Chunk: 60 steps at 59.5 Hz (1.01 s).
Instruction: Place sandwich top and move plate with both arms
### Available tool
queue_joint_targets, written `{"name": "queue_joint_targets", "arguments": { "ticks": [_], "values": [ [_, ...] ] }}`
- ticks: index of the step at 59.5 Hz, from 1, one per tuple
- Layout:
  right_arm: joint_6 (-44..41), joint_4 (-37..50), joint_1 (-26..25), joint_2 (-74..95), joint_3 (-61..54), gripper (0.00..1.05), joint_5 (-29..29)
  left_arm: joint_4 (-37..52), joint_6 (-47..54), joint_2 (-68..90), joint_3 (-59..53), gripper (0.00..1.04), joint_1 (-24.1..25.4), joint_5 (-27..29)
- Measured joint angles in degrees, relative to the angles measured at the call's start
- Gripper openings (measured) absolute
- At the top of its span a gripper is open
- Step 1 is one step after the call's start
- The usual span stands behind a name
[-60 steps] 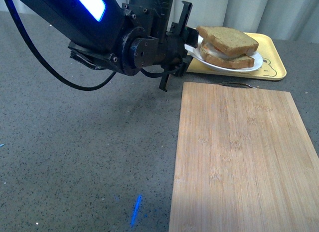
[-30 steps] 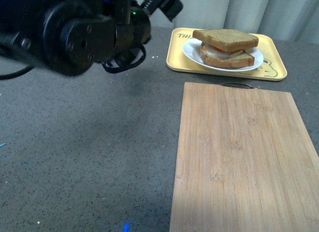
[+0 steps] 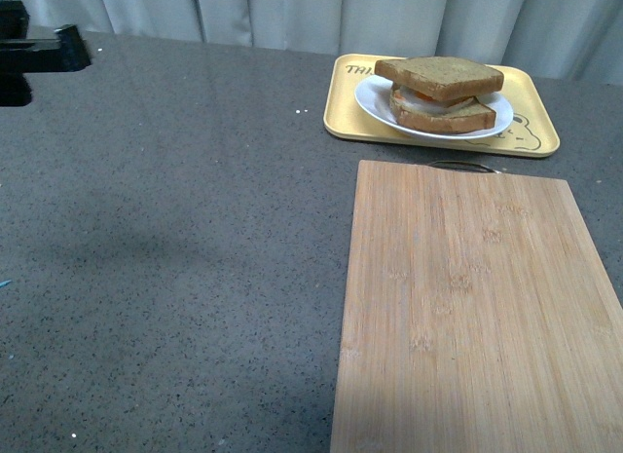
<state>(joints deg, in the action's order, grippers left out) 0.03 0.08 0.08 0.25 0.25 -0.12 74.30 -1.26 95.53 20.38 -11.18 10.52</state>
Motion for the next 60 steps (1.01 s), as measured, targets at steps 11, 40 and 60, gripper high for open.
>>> {"name": "queue_joint_targets", "arguments": {
  "ticks": [11, 40, 60],
  "values": [
    [0.00, 0.00, 0.00, 0.00, 0.00, 0.95, 0.00, -2.05, 0.31, -9.14, -7.02, 0.04, 2.86, -2.25],
    [0.00, 0.00, 0.00, 0.00, 0.00, 0.95, 0.00, -20.00, 0.76, -36.22, -16.46, 0.04, 10.05, -10.21],
    [0.00, 0.00, 0.00, 0.00, 0.00, 0.95, 0.00, -32.28, 0.79, -51.67, -19.23, 0.04, 11.04, -10.51]
  ]
}}
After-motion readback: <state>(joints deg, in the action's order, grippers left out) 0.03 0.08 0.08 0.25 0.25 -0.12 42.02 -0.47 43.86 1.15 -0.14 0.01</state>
